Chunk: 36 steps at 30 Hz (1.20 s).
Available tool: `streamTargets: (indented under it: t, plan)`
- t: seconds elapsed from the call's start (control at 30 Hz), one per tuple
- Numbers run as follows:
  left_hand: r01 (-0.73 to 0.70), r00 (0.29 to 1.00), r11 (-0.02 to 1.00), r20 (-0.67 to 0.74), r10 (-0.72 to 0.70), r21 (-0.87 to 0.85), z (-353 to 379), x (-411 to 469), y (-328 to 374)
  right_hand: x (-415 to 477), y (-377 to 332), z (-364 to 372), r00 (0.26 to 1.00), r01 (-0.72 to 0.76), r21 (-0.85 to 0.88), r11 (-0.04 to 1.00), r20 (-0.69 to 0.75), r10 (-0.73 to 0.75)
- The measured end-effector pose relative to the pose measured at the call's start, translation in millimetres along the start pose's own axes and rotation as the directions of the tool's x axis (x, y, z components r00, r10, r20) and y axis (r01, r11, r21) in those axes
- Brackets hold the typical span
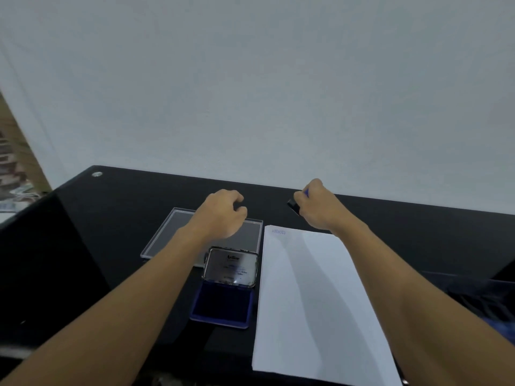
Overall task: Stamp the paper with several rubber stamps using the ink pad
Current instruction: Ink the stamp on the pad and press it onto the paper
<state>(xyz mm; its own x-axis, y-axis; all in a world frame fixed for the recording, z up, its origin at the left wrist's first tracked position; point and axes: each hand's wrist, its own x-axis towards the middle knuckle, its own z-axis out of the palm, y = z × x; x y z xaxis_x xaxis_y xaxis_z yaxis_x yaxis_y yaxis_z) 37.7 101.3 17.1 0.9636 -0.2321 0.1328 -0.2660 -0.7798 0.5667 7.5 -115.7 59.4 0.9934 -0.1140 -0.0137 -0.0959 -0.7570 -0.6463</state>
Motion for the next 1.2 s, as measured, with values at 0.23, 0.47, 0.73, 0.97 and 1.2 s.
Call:
streamTargets:
  t: [0.23, 0.47, 0.73, 0.97, 1.2]
  plan:
    - [0.02, 1.0, 1.0, -0.017, -0.02, -0.014, -10.3, -38.9, -5.0, -35.8, -8.5, 3.0, 0.999, 0.049, 0.031, 0.998, -0.011, -0.048]
    - [0.033, 0.999, 0.999, -0.015, -0.033, -0.001, -12.3, -75.3, -9.9, -73.6, -19.8, 20.3, 0.985, 0.17, -0.019, 0.985, -0.012, -0.17]
    - [0.063, 0.998, 0.998, -0.025, -0.063, 0.002, -5.7, -105.6, -25.4, -108.6, -27.3, 47.6, 0.975, 0.222, 0.003, 0.975, 0.023, -0.222]
    - [0.096, 0.994, 0.995, -0.046, -0.095, 0.005, 10.3, -128.0, -48.8, -122.8, -19.4, 80.2, 0.968, 0.241, -0.046, 0.969, 0.082, -0.237]
    - [0.095, 0.991, 0.982, -0.109, -0.077, 0.166, 27.8, -142.1, -77.0, -127.5, -19.3, 103.2, 0.959, 0.27, -0.135, 0.953, 0.12, -0.255]
